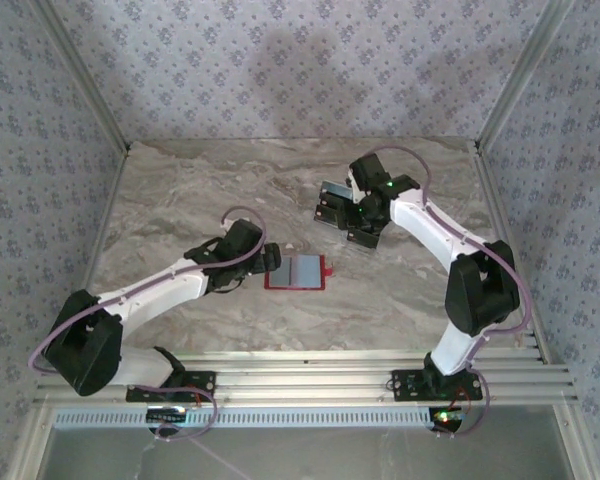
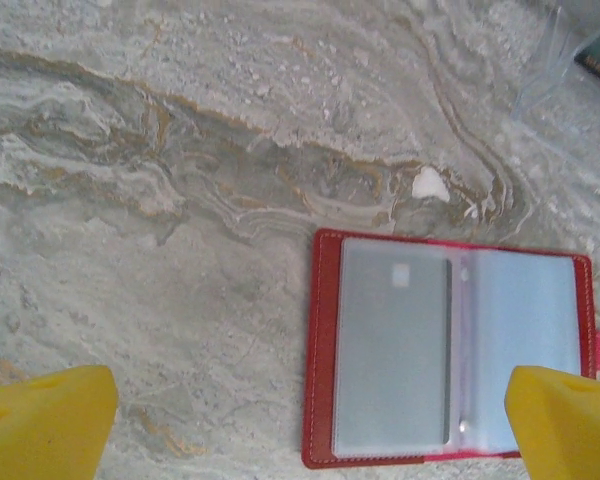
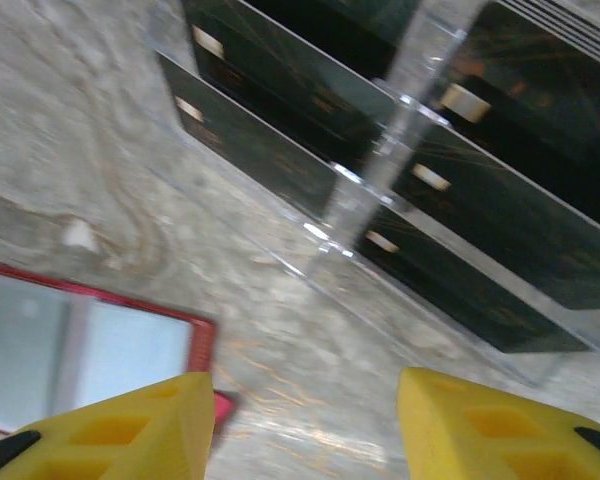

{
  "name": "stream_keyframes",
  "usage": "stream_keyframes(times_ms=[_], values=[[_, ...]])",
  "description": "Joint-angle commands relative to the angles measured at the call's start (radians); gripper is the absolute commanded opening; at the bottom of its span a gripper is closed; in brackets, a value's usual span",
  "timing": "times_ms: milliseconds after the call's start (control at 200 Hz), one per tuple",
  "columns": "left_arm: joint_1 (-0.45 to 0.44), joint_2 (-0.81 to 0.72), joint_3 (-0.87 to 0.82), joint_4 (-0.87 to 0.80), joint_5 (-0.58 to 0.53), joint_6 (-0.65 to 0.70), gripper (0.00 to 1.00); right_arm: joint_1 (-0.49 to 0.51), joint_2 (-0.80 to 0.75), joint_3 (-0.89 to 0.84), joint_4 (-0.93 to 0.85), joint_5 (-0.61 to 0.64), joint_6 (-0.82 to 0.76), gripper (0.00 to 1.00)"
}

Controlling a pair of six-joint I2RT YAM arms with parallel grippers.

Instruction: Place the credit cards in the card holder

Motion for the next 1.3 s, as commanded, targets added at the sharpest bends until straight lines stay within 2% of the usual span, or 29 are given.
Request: stream_keyframes(times_ms=[0, 165, 690, 845, 1034, 1294], values=[[0.022, 0.007, 0.031, -0.049, 0.008, 0.02, 1.0, 0.016, 0.037, 0.029, -0.081, 0.184, -0.164, 0.52], [0.042, 0.015, 0.029, -0.048, 0.034, -0.017, 1.0, 0.049, 0.109, 0.029, -0.088, 0.324, -0.256, 0.48], [0.047, 0.042, 0.04, -0.046, 0.061, -0.025, 1.0, 0.081, 0.241, 0.064, -0.064, 0.356, -0.301, 0.46], [0.046, 0.033, 0.025, -0.046, 0.062, -0.022, 1.0, 0.088, 0.253, 0.071, -0.075, 0.359, -0.299, 0.41], [0.05, 0.021, 0.009, -0.041, 0.064, -0.021, 1.0, 0.093, 0.249, 0.074, -0.089, 0.347, -0.305, 0.29], [0.052, 0.007, 0.0, -0.041, 0.065, -0.025, 1.0, 0.104, 0.275, 0.088, -0.113, 0.395, -0.334, 0.29]])
